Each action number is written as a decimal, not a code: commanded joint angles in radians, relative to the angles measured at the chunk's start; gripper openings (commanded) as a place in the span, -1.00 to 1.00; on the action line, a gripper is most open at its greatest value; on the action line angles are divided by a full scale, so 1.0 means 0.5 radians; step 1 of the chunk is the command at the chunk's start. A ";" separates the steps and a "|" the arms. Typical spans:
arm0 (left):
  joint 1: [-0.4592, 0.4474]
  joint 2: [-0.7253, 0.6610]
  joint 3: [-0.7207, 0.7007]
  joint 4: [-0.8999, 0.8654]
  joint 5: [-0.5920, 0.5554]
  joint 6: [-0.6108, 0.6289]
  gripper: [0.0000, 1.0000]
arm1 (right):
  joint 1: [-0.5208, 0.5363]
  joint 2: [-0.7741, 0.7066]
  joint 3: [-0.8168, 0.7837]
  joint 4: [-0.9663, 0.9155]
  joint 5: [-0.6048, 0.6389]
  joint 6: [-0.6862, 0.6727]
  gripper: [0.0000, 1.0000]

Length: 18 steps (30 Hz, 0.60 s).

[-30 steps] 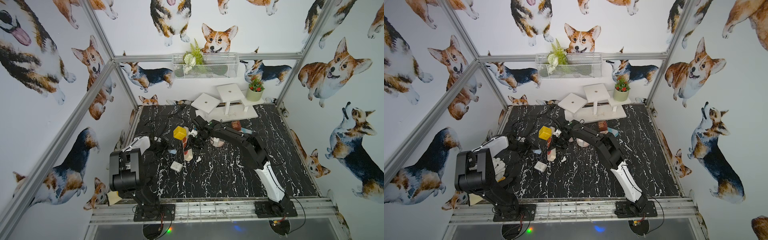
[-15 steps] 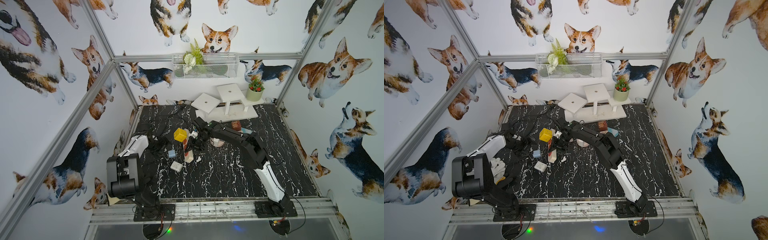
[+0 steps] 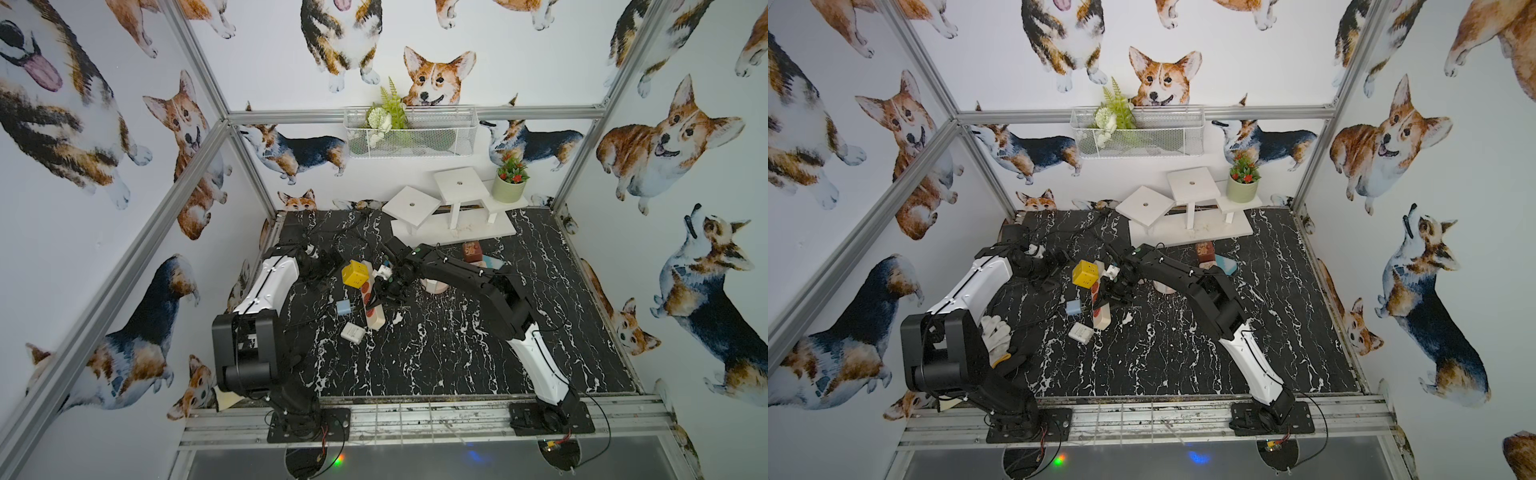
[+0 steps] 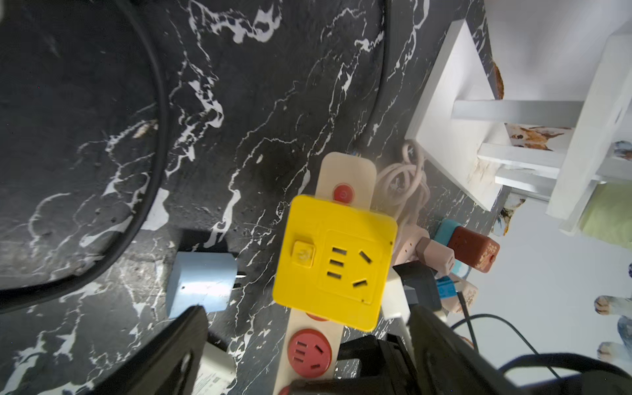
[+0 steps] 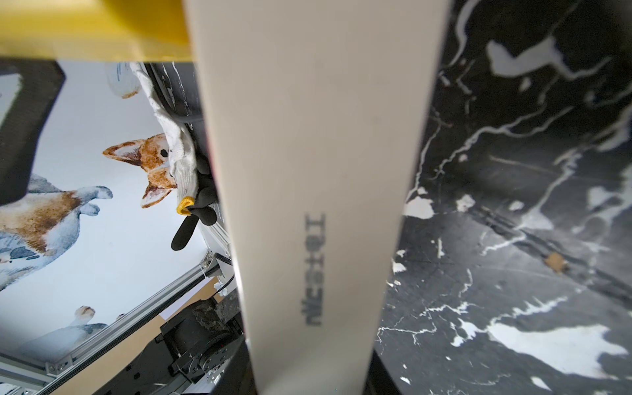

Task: Pull the plug off the socket
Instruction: Place the plug at the center of the board, then remove the plug from the socket.

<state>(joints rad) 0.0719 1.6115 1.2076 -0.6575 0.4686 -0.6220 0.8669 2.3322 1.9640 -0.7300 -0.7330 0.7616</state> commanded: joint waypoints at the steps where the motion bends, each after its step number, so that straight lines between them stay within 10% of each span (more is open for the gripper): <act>1: -0.011 0.081 -0.001 0.083 0.098 0.007 0.95 | 0.014 -0.023 0.005 0.073 -0.078 -0.085 -1.00; 18: -0.033 0.260 -0.027 0.320 0.391 -0.116 0.54 | 0.028 -0.050 -0.059 0.166 -0.125 -0.087 -1.00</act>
<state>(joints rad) 0.0563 1.7382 1.1950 -0.5350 0.6189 -0.6556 0.8783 2.3089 1.9308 -0.6956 -0.7620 0.7559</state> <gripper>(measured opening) 0.794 0.354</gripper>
